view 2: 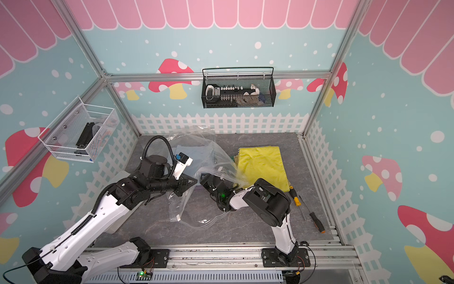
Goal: Take the trousers out of the vacuum bag
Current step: Take out the trousers from the vacuum bag.
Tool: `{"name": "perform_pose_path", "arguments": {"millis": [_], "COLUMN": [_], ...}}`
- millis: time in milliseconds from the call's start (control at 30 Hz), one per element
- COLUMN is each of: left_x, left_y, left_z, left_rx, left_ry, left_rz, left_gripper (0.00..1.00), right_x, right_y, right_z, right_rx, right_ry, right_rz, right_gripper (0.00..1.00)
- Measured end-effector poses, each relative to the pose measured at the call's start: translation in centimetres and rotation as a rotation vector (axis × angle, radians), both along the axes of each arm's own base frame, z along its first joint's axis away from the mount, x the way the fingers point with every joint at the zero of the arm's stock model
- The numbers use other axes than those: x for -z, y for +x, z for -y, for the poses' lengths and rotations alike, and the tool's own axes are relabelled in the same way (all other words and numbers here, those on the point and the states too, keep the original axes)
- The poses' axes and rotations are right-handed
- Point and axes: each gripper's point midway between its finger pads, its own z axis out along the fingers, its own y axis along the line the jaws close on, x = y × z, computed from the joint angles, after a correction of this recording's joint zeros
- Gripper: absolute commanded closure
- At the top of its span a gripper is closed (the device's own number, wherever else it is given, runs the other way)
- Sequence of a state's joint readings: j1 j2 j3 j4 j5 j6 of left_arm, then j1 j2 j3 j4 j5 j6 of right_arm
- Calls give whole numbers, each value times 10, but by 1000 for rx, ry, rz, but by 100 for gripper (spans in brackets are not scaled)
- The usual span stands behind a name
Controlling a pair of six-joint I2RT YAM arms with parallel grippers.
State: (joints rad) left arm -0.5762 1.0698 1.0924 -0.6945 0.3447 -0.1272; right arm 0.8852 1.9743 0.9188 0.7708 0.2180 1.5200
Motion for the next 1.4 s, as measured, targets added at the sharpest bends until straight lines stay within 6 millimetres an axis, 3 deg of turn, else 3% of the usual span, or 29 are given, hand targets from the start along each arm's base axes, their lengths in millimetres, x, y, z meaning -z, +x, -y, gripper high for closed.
{"name": "perform_pose_path", "arguments": {"millis": [433, 567, 767, 833, 1000, 1100, 1267, 1400], "left_x": [0, 0, 0, 0, 0, 0, -1, -3], "left_y": [0, 0, 0, 0, 0, 0, 1, 3], "left_z": [0, 0, 0, 0, 0, 0, 0, -2], "left_rx": [0, 0, 0, 0, 0, 0, -4, -17], "left_ry": [0, 0, 0, 0, 0, -1, -1, 2], "left_rz": [0, 0, 0, 0, 0, 0, 7, 21], "left_gripper": [100, 100, 100, 100, 100, 100, 100, 100], "right_x": [-9, -14, -3, -1, 2, -8, -33, -45], "right_y": [13, 27, 50, 56, 78, 90, 100, 99], "right_z": [5, 1, -3, -5, -9, -14, -28, -38], "right_rx": [29, 44, 72, 77, 75, 53, -16, -80], "right_ry": [19, 36, 27, 23, 4, 5, 24, 42], "right_rz": [31, 44, 23, 19, 10, 18, 53, 85], "right_gripper": [44, 40, 40, 45, 71, 88, 99, 100]}}
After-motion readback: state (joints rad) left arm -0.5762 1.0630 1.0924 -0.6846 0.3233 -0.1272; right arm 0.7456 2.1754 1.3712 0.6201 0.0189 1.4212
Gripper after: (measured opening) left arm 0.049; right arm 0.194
